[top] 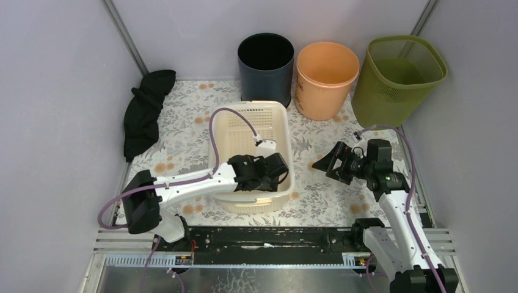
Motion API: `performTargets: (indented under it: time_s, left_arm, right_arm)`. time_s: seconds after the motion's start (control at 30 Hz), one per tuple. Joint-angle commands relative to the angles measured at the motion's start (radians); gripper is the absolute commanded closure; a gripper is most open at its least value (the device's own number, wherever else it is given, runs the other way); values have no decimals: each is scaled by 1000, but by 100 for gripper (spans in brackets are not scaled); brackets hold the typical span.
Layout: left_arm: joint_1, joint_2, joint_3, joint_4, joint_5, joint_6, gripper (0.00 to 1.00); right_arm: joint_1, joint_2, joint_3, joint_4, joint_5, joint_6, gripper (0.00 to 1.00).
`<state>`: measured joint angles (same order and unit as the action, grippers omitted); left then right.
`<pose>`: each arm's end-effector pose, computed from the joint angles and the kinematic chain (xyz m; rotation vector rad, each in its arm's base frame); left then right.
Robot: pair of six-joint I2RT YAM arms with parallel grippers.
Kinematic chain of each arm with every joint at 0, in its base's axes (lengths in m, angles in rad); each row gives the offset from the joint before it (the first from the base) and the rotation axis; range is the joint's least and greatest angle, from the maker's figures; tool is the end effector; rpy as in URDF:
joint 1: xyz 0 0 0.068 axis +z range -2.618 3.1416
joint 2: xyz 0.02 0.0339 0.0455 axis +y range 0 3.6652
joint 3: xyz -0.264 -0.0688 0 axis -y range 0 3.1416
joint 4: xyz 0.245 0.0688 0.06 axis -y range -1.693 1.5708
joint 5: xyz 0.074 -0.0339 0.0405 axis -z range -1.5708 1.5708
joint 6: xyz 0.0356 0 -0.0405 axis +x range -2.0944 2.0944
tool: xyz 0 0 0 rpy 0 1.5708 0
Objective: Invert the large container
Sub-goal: Move the container to the center of the board.
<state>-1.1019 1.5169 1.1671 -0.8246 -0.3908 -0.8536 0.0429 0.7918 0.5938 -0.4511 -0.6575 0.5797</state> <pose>0.1467 -0.2595 0.2509 0.2192 2.5902 -0.1453 0.1668 0.0289 0.2502 0.2279 2.2572 1.0665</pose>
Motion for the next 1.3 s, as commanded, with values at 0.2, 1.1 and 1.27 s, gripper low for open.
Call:
performTargets:
  time_s: [0.2, 1.1, 1.27]
  left_arm:
    - [-80, 4, 148, -111, 18, -44, 5]
    - [78, 163, 614, -111, 120, 64, 10]
    - [82, 249, 684, -126, 128, 63, 34]
  right_arm:
    - [-4, -13, 90, -72, 41, -58, 8]
    - [-3, -75, 90, -128, 44, -65, 5]
    - [-3, -88, 92, -148, 51, -77, 6]
